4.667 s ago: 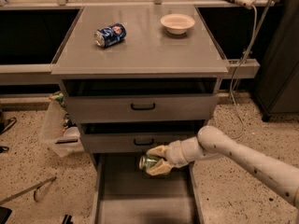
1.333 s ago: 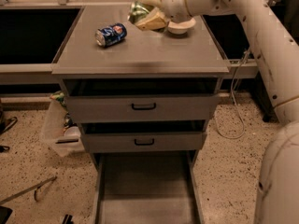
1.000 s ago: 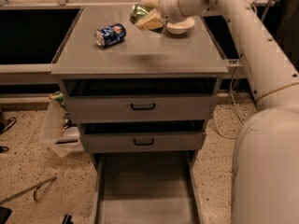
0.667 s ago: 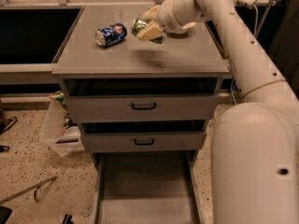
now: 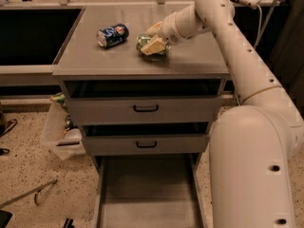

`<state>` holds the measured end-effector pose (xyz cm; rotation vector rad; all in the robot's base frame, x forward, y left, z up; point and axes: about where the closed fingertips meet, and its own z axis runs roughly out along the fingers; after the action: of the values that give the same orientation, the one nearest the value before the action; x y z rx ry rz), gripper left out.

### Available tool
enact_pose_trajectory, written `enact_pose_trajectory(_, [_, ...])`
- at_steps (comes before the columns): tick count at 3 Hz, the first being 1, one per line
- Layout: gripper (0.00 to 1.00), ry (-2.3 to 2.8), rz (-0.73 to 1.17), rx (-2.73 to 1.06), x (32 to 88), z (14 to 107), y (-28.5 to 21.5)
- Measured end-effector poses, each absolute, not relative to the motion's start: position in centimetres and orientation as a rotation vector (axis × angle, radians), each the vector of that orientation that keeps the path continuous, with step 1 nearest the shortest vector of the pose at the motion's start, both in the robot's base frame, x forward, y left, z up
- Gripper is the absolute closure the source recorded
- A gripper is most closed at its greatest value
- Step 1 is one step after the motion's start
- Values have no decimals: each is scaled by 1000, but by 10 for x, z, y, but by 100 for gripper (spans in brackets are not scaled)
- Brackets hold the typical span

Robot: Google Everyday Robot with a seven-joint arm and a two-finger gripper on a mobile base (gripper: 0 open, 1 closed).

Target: Pick green can from bottom drawer and place on counter

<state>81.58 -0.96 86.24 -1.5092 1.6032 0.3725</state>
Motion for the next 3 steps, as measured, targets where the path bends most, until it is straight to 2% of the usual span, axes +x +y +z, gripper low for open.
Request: enact_pose_trajectory(3, [12, 1603, 373, -1509, 816, 862, -10])
